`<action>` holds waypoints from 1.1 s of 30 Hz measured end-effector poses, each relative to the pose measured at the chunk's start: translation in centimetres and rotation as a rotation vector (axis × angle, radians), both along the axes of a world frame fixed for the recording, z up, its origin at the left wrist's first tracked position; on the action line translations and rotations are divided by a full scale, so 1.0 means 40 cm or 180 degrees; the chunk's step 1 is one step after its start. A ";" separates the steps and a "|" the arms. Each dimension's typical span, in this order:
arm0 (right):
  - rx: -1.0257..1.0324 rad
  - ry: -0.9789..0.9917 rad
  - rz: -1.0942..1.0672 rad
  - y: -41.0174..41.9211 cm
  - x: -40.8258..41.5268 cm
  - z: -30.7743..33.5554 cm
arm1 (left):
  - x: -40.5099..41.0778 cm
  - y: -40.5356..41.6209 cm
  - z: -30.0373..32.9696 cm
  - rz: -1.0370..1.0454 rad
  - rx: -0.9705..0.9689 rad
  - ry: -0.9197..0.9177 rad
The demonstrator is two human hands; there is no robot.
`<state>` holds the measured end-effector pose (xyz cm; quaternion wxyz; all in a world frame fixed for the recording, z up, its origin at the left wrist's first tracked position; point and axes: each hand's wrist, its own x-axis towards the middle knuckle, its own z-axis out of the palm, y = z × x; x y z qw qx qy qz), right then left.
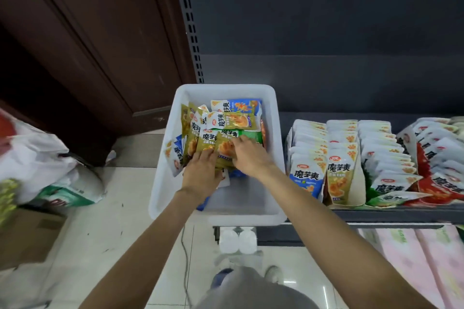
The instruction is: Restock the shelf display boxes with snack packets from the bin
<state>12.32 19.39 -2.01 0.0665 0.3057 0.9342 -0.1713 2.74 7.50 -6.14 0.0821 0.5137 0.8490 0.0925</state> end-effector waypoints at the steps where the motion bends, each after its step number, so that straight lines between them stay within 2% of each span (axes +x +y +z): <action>1: -0.0008 -0.0211 0.0076 0.006 -0.021 -0.019 | -0.006 0.007 -0.001 0.0040 0.0004 0.0021; 4: 0.0031 -0.0429 0.0189 0.001 -0.050 -0.066 | -0.019 0.016 0.003 0.0045 0.0113 0.0058; 8: 0.0407 -0.0134 0.0412 -0.016 -0.027 -0.084 | -0.023 0.026 0.008 0.0230 0.0095 -0.0096; 10: 0.0343 0.0094 0.0431 -0.025 0.002 -0.077 | -0.028 0.033 0.005 0.0497 0.0246 -0.0486; 13: 0.0040 0.0660 0.0068 -0.049 0.039 -0.054 | -0.029 0.032 0.023 0.0971 0.0498 -0.1678; 16: -0.0312 0.1221 -0.0215 -0.074 0.074 -0.024 | -0.002 0.015 0.065 0.1641 0.0956 -0.3494; 18: -0.0795 0.1712 -0.0448 -0.093 0.108 0.005 | 0.019 -0.017 0.104 0.1811 0.1257 -0.4193; 22: -0.1609 0.2591 -0.1342 -0.104 0.191 0.077 | 0.040 -0.099 0.164 0.1517 0.1204 -0.4261; 26: -0.2178 0.2439 -0.1707 -0.080 0.237 0.105 | 0.063 -0.139 0.207 0.1301 0.1362 -0.4009; 29: -0.2256 0.2397 -0.1824 -0.064 0.264 0.127 | 0.091 -0.127 0.238 0.0801 0.1596 -0.3569; 33: -0.1894 0.3087 -0.1899 -0.029 0.338 0.192 | 0.138 -0.066 0.266 0.0023 0.1771 -0.2879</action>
